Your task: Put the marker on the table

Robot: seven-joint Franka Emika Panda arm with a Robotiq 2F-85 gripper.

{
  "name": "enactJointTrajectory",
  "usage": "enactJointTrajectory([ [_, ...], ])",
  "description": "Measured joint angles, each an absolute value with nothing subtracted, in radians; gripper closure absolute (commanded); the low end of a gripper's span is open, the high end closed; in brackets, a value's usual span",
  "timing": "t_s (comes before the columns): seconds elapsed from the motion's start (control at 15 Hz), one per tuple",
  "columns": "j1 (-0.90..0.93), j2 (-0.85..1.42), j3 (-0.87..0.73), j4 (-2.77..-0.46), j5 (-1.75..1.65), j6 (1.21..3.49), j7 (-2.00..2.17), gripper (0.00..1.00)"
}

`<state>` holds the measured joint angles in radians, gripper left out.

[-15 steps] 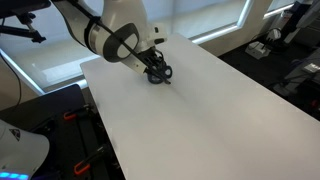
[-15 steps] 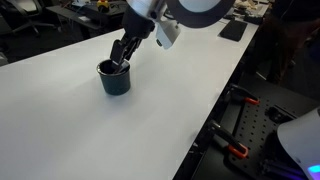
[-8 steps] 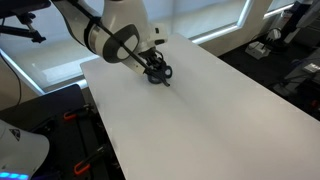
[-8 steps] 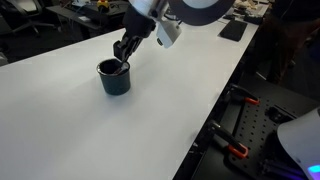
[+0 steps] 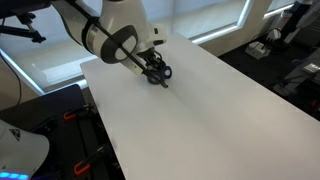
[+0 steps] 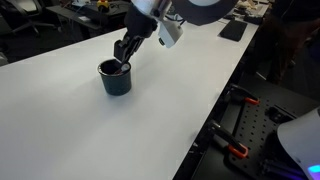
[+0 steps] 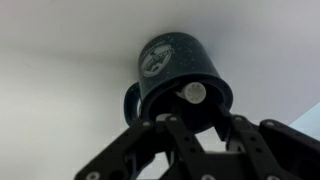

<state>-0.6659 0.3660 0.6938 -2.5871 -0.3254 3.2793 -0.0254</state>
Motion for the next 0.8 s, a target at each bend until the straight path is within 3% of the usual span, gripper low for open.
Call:
enactJointTrajectory([
  [0.27, -0.686, 0.379, 0.718, -2.589, -0.327, 3.278, -0.026, 0.01],
  [0.8, -0.77, 0.43, 0.796, -2.589, -0.333, 3.278, -0.027, 0.0],
])
